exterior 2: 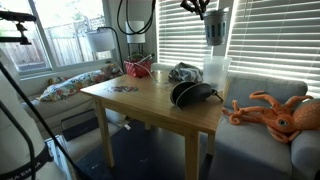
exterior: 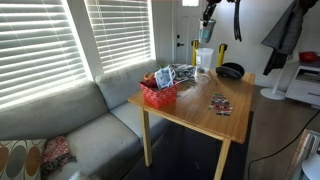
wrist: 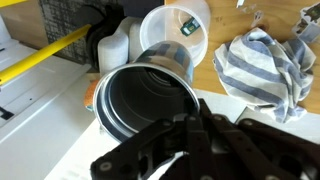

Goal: Remove the silver cup from the transparent bucket

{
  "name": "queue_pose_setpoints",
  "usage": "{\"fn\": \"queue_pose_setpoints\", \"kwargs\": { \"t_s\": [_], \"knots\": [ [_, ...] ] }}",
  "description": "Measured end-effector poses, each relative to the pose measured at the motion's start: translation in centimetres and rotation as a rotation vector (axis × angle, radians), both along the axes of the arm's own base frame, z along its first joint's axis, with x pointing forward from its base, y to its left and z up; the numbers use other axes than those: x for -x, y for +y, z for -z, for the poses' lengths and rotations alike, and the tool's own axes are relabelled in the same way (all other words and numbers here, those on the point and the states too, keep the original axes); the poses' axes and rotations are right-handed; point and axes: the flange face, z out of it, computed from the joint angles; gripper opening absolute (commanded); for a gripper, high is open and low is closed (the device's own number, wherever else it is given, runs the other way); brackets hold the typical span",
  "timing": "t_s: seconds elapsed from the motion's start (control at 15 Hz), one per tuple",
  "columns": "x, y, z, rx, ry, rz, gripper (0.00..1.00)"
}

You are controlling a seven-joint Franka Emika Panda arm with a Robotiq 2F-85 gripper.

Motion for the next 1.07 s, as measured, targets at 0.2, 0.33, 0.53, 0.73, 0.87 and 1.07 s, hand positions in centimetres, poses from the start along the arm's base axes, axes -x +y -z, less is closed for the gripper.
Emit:
{"fn": "queue_pose_setpoints", "kwargs": {
  "t_s": [0.2,0.33,0.53,0.73,0.87,1.07],
  "knots": [
    [1.9,3.9,-1.8,0.027,-0.012,-0.092,0.01],
    [3.2,7.4,-2.1,0.043,0.007,-0.192,0.01],
    [4.9,12.4,-1.5,0.043,0.047,-0.354,0.01],
    [6.3,16.1,-0.1,0.008,0.099,-0.510,0.05],
    [6.9,17.2,0.5,-0.003,0.117,-0.561,0.05],
    [7.1,17.0,0.5,-0.001,0.119,-0.572,0.05]
  ]
}}
